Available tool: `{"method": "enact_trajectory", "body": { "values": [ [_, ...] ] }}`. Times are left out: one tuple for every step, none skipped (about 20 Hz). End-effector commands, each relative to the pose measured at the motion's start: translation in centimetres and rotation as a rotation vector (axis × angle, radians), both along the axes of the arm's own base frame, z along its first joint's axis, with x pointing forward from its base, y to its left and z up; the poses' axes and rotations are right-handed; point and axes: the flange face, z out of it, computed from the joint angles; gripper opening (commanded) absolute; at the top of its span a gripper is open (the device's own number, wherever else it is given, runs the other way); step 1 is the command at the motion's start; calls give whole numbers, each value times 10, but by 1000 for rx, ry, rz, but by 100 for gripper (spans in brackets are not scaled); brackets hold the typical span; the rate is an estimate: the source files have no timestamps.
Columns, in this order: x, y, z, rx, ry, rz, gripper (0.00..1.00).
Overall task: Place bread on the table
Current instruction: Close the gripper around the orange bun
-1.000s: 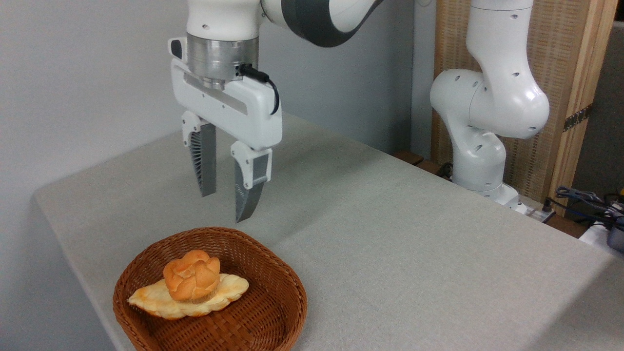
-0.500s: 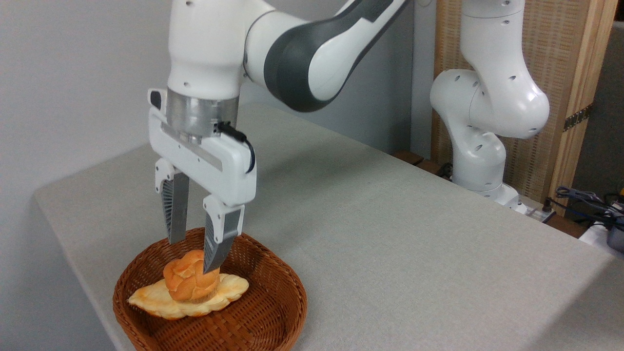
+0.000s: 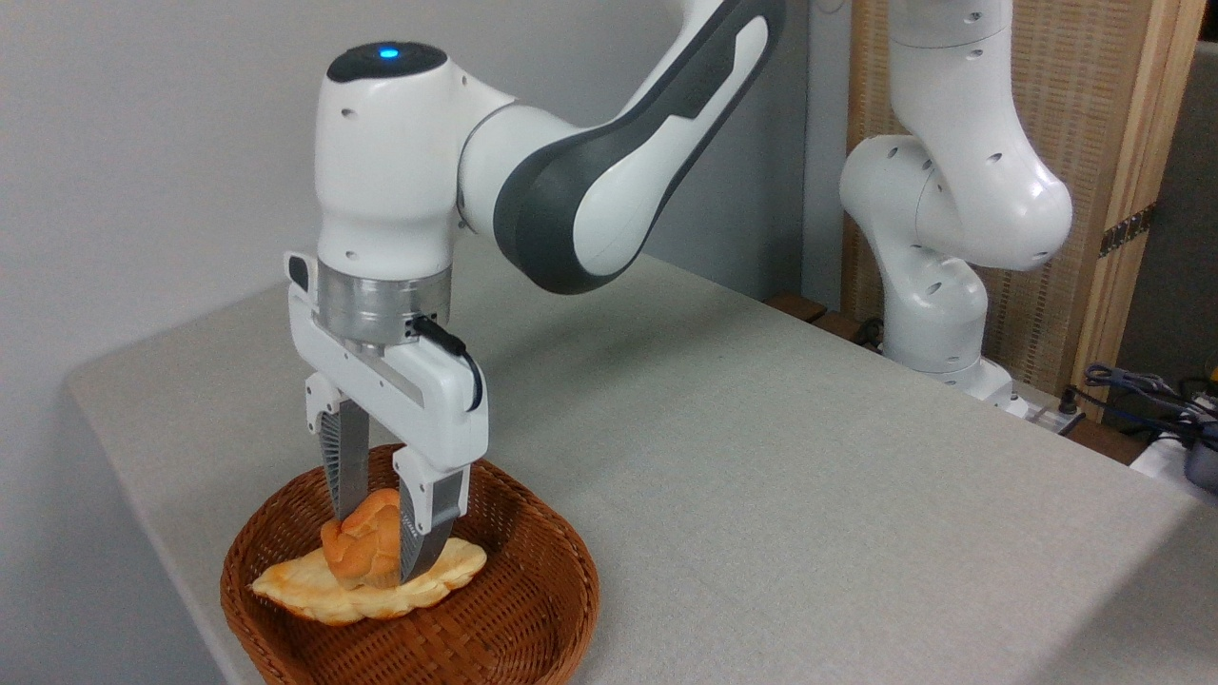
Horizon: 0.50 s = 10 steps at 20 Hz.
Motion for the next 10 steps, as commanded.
{"method": "enact_trajectory", "body": {
  "values": [
    [7, -12, -15, -17, 13, -14, 100],
    [7, -12, -16, -17, 16, -13, 100],
    [7, -14, -17, -17, 17, -17, 99],
    [7, -15, -17, -17, 16, -19, 85],
    [7, -16, -16, -17, 16, -22, 63],
    [7, -16, -16, -17, 15, -30, 42],
    [7, -15, -15, -12, 12, -45, 30],
    [7, -15, -14, -11, 9, -56, 25],
    [7, -14, -14, -10, 9, -56, 25],
    [7, -14, -14, -10, 9, -56, 25]
  ]
}}
